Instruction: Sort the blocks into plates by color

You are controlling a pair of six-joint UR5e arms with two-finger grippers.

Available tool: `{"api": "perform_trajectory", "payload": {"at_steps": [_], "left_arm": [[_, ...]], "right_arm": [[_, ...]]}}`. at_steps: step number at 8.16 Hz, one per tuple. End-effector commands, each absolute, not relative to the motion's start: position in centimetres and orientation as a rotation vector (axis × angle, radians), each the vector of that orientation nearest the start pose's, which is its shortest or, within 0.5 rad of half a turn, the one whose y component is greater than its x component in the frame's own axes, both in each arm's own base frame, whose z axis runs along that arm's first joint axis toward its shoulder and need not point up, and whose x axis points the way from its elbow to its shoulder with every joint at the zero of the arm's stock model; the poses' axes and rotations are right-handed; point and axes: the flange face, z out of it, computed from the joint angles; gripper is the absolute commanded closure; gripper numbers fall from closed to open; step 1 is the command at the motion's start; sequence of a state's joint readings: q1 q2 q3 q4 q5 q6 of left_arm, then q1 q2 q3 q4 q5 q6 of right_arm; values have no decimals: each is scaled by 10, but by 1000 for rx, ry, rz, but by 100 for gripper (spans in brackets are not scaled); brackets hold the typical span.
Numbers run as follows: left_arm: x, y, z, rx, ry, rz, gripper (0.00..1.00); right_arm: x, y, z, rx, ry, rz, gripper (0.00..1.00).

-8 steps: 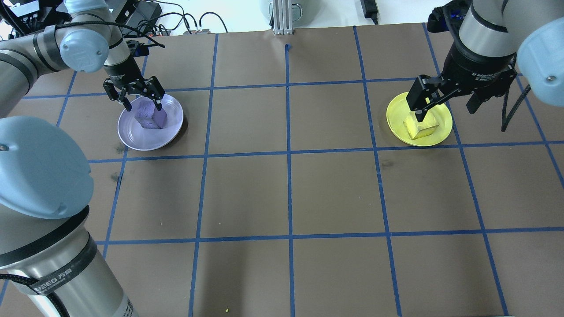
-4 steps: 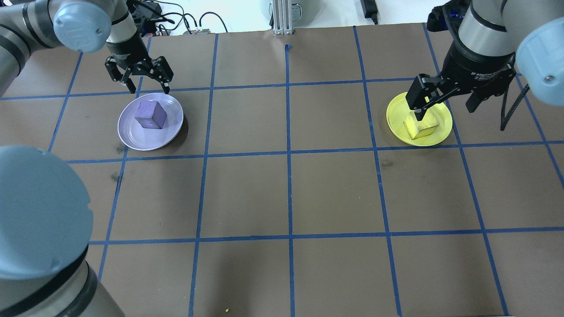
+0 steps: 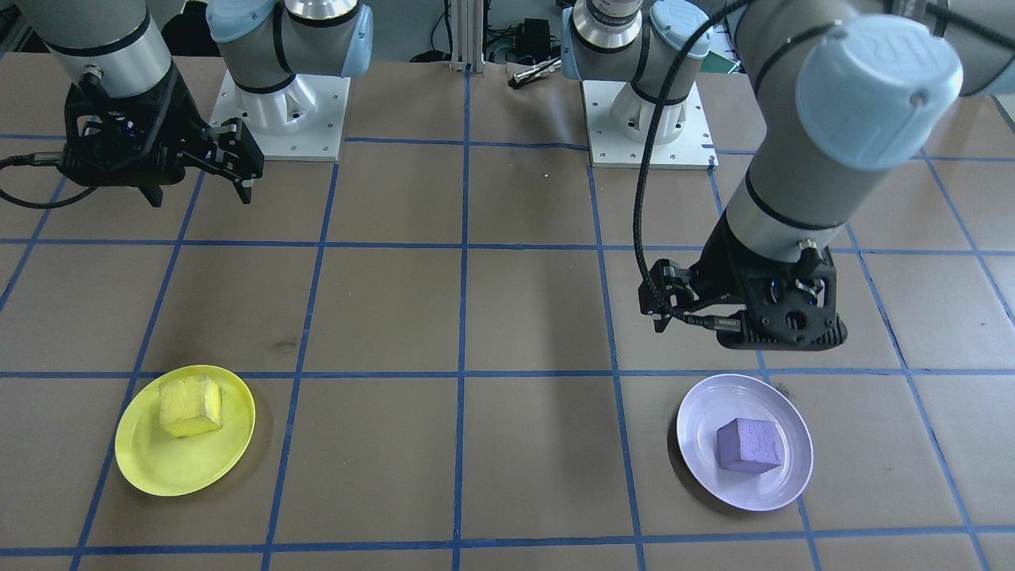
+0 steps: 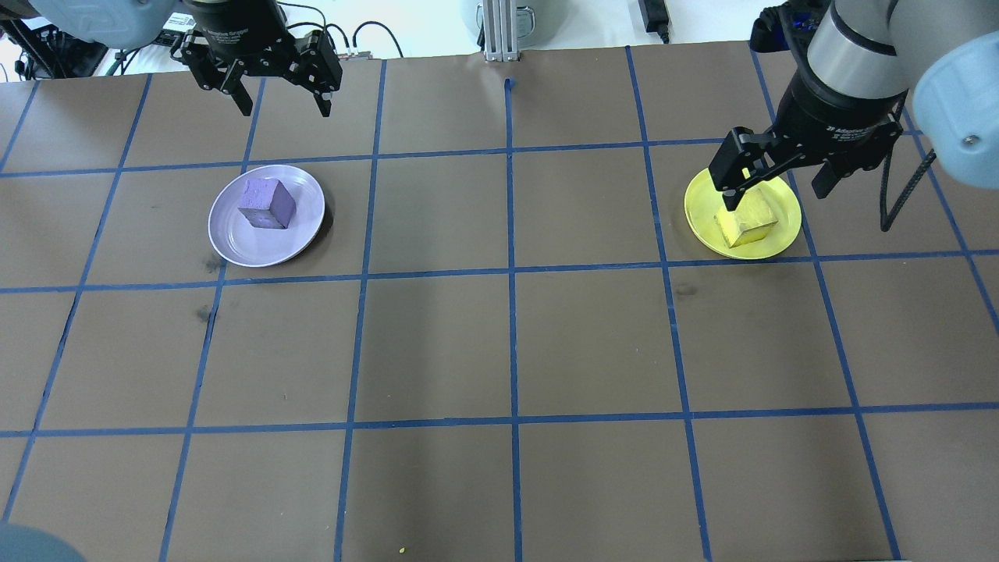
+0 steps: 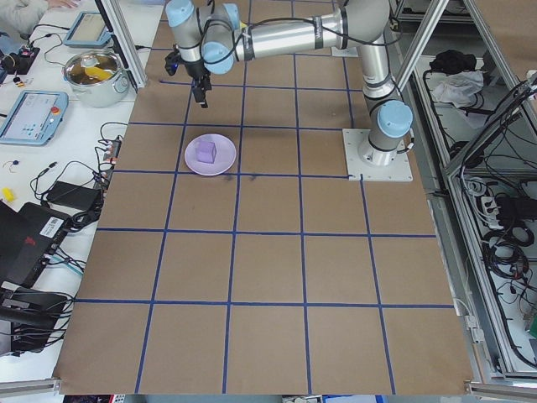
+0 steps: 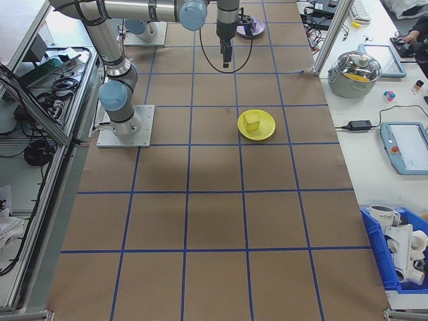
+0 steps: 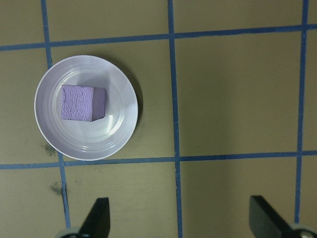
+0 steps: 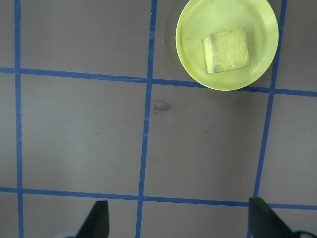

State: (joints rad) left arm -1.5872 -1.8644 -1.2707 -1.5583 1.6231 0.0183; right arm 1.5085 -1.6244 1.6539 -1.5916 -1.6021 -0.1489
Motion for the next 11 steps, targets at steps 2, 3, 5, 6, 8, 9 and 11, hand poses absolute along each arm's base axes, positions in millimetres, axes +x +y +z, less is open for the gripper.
{"api": "perform_trajectory", "payload": {"at_steps": [2,3,5,6,8,9,11], "left_arm": [[-166,-575,527,117,3085,-151,0],[-165,-567,539,114,3087,-184,0],[-166,-568,539,117,3092,-189,0],[-166,-572,533,117,3088,-175,0],[-160,-573,534,105,3089,-179,0],[-165,-574,535,109,3090,-206,0],[-164,-566,549,109,3081,-243,0]], "right_arm": [[107,-475,471,-155,3117,9,0],[107,-474,471,-156,3120,11,0],[107,-474,470,-153,3121,16,0],[107,-474,470,-146,3121,19,0],[107,-474,470,-141,3122,19,0],[107,-473,469,-141,3123,26,0],[107,-474,469,-136,3122,24,0]]}}
